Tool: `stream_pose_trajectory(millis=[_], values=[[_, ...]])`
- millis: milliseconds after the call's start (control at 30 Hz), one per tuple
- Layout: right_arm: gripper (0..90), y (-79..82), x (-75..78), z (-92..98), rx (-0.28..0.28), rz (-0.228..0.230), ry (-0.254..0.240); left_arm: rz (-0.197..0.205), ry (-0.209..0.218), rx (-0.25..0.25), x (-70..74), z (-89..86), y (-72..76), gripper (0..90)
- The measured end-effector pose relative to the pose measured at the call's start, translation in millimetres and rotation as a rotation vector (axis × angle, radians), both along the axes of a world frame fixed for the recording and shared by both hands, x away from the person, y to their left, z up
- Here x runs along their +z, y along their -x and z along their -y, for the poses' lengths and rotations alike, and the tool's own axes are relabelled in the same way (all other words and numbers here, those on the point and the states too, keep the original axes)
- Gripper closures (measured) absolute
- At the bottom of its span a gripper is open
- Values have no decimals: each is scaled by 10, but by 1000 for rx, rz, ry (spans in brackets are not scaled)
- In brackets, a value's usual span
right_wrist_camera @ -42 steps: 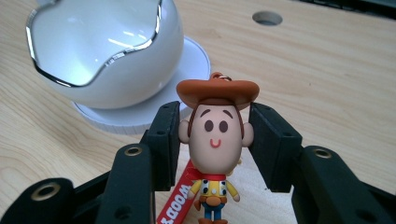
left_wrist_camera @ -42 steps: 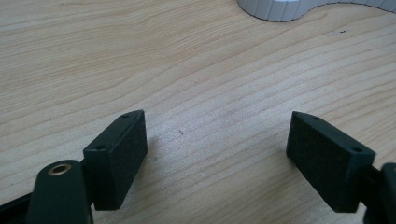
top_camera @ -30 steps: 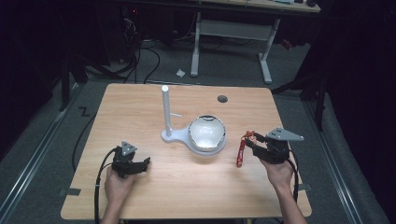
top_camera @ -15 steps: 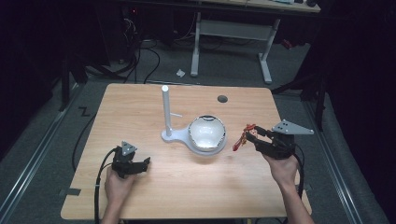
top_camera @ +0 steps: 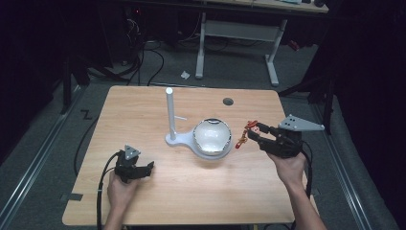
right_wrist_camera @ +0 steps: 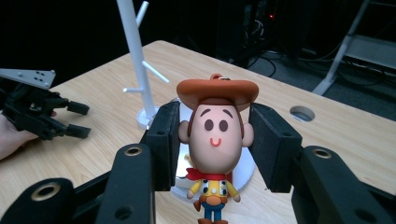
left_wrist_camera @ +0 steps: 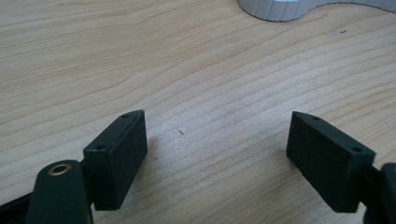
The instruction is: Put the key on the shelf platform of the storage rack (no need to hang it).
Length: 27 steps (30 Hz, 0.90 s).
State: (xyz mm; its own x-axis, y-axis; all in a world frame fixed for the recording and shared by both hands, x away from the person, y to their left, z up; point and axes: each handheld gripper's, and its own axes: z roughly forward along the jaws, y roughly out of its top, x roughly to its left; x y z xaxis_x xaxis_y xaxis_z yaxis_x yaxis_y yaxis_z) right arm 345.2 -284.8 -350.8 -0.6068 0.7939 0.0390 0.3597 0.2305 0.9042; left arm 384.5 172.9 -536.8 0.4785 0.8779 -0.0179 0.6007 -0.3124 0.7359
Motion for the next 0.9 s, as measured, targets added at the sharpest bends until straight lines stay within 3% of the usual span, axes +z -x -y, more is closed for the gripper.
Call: stream_pose_trajectory(millis=[533, 900], values=[[556, -161, 124, -326, 76, 7, 15, 0, 0, 0, 0, 0, 0, 208], [556, -367, -9, -549, 92, -25, 49, 0, 0, 0, 0, -1, -1, 208]])
